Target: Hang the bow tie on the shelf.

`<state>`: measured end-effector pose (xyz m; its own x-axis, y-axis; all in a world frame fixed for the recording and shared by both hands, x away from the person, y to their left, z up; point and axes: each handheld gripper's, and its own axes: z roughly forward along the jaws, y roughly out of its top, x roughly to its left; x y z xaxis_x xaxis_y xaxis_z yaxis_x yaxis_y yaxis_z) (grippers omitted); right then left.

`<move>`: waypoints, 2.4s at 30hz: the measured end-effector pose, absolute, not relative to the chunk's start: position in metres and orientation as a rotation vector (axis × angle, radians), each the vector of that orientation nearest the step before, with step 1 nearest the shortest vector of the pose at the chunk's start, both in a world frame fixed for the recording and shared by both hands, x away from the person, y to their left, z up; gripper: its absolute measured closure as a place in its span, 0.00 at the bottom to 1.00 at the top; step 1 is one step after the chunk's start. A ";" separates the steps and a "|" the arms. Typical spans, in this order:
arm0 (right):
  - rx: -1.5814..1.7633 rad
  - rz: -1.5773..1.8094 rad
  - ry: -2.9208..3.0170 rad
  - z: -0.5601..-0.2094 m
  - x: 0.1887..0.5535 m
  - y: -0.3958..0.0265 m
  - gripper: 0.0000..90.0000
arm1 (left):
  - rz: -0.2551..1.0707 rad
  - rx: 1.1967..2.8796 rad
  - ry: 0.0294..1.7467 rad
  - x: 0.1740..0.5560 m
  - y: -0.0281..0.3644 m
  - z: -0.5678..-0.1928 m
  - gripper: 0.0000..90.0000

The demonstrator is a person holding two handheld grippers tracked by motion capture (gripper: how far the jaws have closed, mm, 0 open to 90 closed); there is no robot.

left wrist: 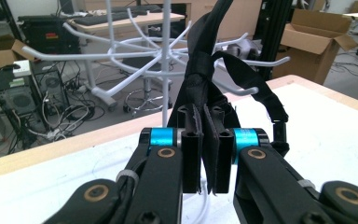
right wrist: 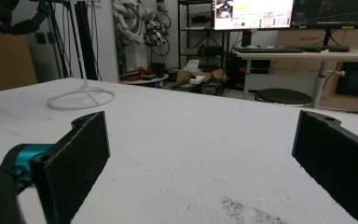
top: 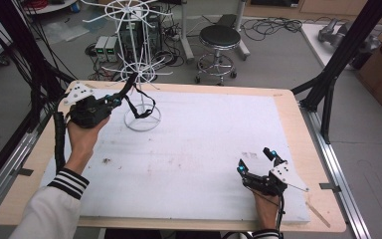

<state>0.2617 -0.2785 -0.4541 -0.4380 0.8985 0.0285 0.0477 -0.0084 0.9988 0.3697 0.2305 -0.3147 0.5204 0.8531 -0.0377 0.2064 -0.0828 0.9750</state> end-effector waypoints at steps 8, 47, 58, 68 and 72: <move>1.004 1.531 1.562 -0.454 0.262 -0.279 0.03 | 0.684 1.593 0.953 0.371 0.234 -0.324 0.95; 0.996 1.526 1.565 -0.454 0.262 -0.278 0.03 | 0.710 1.586 0.815 0.353 0.277 -0.353 0.13; 0.992 1.527 1.561 -0.454 0.261 -0.278 0.03 | 0.724 1.494 0.719 0.294 0.315 -0.408 0.12; 0.990 1.526 1.564 -0.454 0.261 -0.278 0.03 | 0.690 1.455 0.719 0.275 0.310 -0.446 0.13; 0.987 1.525 1.563 -0.454 0.261 -0.278 0.03 | 0.701 1.451 0.747 0.275 0.309 -0.453 0.13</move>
<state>0.2608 -0.2778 -0.4544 -0.4403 0.8978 0.0122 0.0342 0.0032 0.9994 0.2755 0.3093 -0.4529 0.5997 0.7999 -0.0236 0.0274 0.0089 0.9996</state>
